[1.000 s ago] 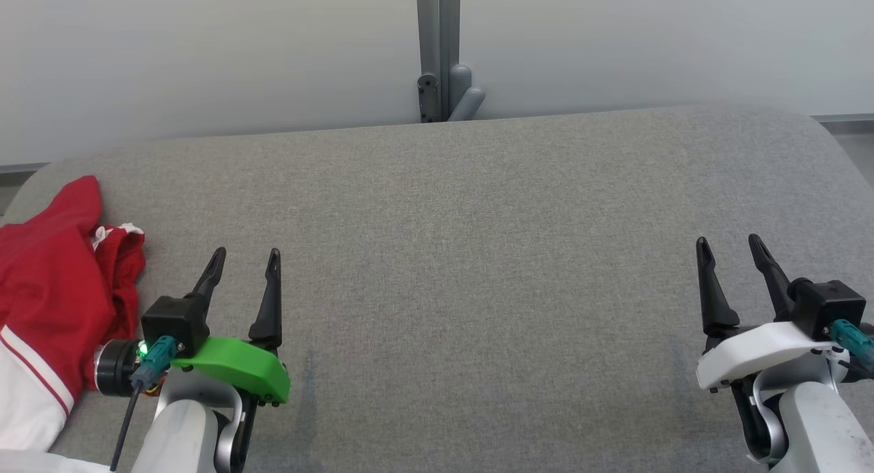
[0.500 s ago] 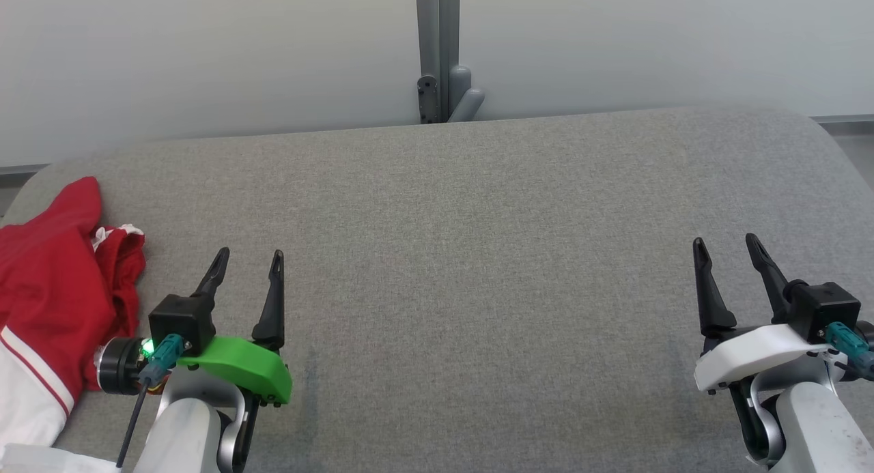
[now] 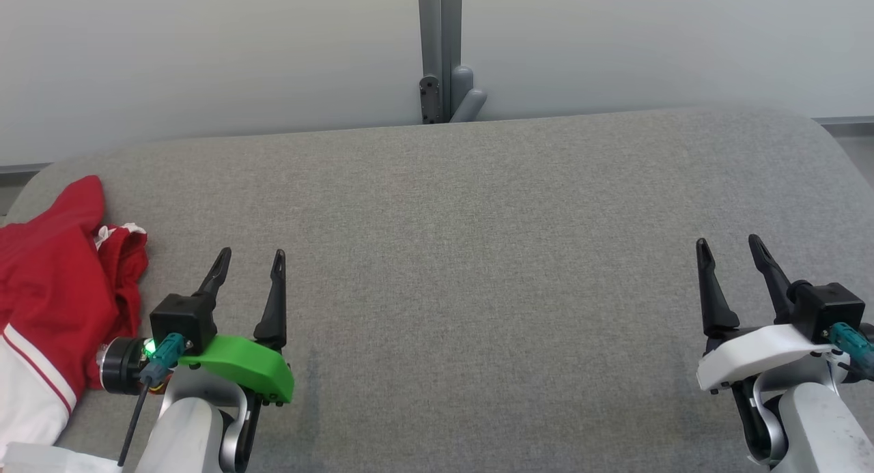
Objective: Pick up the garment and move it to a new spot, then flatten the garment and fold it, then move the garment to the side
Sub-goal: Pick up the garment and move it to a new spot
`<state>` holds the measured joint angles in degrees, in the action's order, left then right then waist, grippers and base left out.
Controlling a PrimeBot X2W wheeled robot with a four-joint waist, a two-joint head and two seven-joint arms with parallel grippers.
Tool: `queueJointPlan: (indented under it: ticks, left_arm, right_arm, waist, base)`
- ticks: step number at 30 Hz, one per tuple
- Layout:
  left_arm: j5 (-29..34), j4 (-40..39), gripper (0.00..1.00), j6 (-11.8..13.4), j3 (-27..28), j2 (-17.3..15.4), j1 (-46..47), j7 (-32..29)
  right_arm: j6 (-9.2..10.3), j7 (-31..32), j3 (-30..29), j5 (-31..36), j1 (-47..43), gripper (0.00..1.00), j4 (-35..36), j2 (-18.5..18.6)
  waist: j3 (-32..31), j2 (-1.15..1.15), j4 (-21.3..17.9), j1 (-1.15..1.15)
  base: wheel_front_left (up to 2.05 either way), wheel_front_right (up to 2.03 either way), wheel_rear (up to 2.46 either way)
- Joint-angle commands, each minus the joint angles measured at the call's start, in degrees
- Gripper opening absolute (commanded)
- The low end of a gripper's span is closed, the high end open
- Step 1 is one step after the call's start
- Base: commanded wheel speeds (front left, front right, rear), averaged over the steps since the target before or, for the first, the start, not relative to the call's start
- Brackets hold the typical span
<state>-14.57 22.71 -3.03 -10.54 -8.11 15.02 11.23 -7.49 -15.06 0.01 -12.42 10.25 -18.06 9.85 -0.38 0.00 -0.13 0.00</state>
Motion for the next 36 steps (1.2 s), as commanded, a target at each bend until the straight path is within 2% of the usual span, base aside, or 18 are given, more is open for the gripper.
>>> queueJointPlan:
  ticks: [1,11,18,19,26,36]
  left_arm:
    - [-0.5,0.1,1.0,0.3,-0.1,-0.2,0.8,0.1]
    - [-1.4,-0.2,1.0,1.0,0.4,-0.5,1.2,0.4]
    - [-2.2,-0.1,1.0,1.7,1.2,-0.9,1.2,0.8]
    - [-2.4,-0.1,1.0,1.9,1.5,-1.0,1.1,1.0]
    - [-3.4,-0.1,1.0,2.7,2.4,-1.3,0.4,1.5]
    - [-4.4,0.1,1.0,3.3,3.2,-1.8,-0.3,2.1]
  right_arm:
    - [0.0,-0.2,-0.3,-0.2,0.1,1.0,0.0,0.4]
    - [0.0,-0.2,-0.2,0.6,-0.6,1.0,1.1,0.1]
    - [0.0,-0.2,0.7,0.6,-0.3,1.0,1.9,-0.3]
    - [0.0,-0.2,0.9,0.6,-0.2,1.0,2.1,-0.5]
    - [0.0,0.0,1.9,0.1,0.0,1.0,2.4,-0.8]
    - [0.0,0.3,2.8,0.0,0.2,1.0,2.6,-1.3]
  waist:
    - [0.0,0.0,0.3,0.0]
    - [0.4,0.0,6.3,0.0]
    - [0.4,0.0,12.9,0.0]
    - [0.4,0.0,14.8,0.0]
    - [0.5,0.0,20.8,0.0]
    - [0.5,0.0,25.2,0.0]
  base:
    - [0.0,0.0,0.0]
    - [0.0,0.0,0.0]
    - [0.0,0.0,0.0]
    - [0.0,0.0,0.0]
    - [0.0,0.0,0.0]
    - [0.0,0.0,0.0]
